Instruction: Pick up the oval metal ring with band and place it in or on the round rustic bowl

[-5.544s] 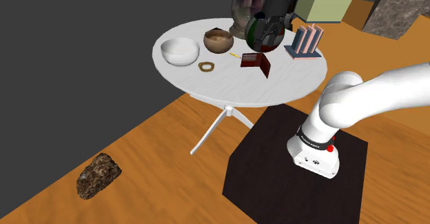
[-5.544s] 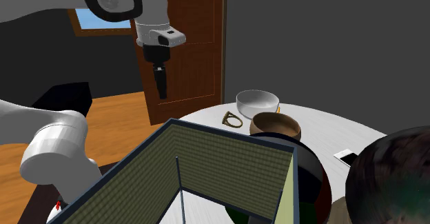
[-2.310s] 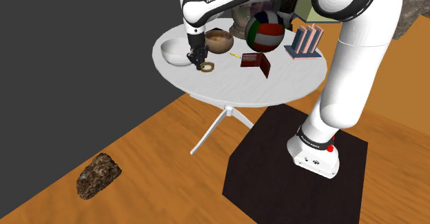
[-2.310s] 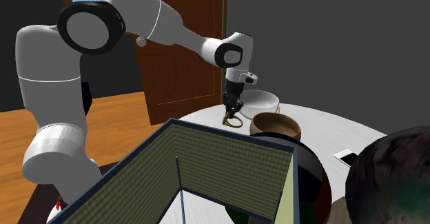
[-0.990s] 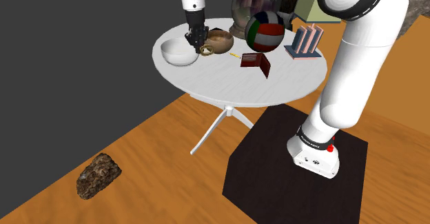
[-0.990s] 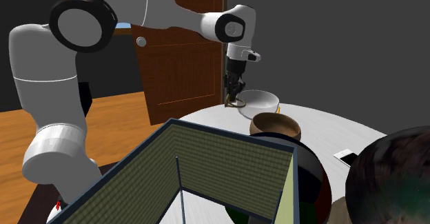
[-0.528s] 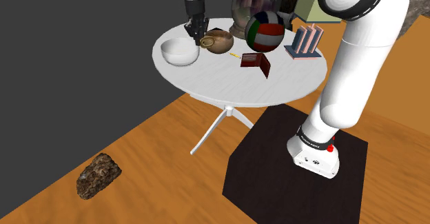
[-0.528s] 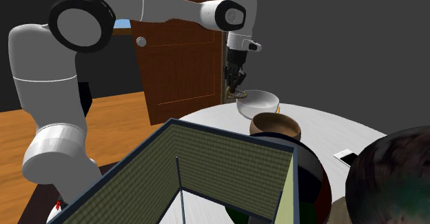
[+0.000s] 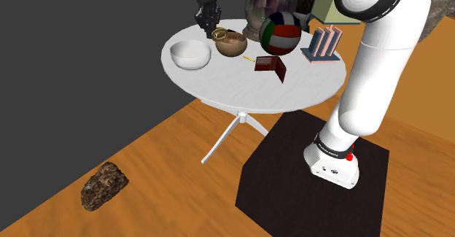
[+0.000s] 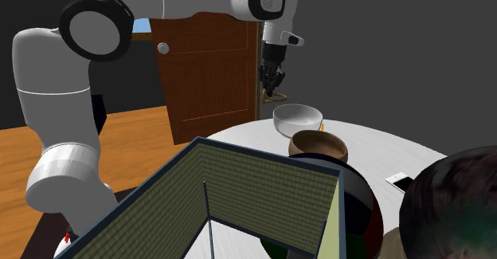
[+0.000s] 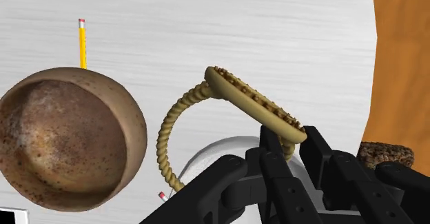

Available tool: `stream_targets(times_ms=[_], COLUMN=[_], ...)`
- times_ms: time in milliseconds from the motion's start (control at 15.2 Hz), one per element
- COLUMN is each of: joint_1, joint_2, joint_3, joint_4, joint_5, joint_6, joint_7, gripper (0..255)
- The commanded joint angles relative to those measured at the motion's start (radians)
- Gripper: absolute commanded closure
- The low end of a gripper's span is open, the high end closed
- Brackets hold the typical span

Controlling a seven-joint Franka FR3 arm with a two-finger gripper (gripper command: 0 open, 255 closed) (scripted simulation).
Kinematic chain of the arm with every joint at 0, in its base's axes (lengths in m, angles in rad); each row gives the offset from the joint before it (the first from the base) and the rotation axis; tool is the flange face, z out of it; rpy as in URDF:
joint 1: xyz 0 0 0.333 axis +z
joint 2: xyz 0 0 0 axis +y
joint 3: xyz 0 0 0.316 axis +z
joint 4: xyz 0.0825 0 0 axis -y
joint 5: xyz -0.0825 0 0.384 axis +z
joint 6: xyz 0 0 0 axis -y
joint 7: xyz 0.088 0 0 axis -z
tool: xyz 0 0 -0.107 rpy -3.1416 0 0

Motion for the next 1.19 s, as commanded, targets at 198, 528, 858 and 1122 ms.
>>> stream_targets(times_ms=[198, 528, 858, 1122], joint_1=[-0.051, -0.119, -0.202, -0.2], joint_2=[0.055, 0.151, 0.321, 0.284], joint_3=[-0.034, -0.071, -0.103, -0.103], joint_4=[0.088, 0.231, 0.498, 0.382], joint_5=[-0.005, -0.007, -0.001, -0.003], joint_6=[-0.035, -0.081, -0.177, -0.098], joint_7=[-0.085, -0.188, -0.298, -0.297], gripper=[255, 255, 255, 255])
